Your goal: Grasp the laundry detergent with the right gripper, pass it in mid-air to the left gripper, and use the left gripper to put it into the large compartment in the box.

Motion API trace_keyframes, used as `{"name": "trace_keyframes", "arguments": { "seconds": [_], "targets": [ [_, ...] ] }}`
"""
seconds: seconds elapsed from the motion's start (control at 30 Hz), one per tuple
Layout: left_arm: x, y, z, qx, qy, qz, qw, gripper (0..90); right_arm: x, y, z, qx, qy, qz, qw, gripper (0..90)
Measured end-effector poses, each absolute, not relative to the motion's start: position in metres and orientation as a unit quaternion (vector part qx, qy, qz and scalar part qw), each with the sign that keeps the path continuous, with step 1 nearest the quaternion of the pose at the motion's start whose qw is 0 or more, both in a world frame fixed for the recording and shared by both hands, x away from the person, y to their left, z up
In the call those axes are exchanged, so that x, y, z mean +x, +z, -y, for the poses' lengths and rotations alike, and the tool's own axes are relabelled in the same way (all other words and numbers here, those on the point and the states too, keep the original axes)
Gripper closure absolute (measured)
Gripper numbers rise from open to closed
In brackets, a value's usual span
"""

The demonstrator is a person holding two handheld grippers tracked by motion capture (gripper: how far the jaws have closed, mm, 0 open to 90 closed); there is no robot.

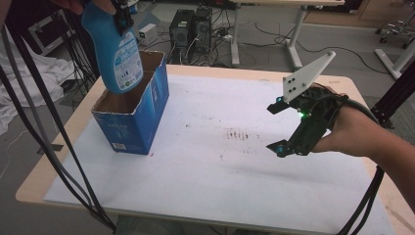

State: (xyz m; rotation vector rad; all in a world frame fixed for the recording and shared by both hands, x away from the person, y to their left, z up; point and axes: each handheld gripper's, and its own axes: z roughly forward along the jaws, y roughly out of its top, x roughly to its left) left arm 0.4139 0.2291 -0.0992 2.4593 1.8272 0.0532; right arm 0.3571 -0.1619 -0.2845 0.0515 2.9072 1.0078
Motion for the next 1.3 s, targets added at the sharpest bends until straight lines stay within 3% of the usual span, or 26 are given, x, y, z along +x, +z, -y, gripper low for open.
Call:
{"name": "trace_keyframes", "arguments": {
  "seconds": [0.63,1.3],
  "targets": [
    [0.432,-0.168,-0.242,0.803,-0.016,-0.595,0.016,38.0,0.359,-0.285,0.163,0.025,0.325,-0.945,0.038,0.6],
    [0.43,-0.255,-0.241,0.882,-0.042,-0.469,-0.014,38.1,0.357,-0.291,0.165,0.032,0.325,-0.944,0.038,0.7]
  ]
}}
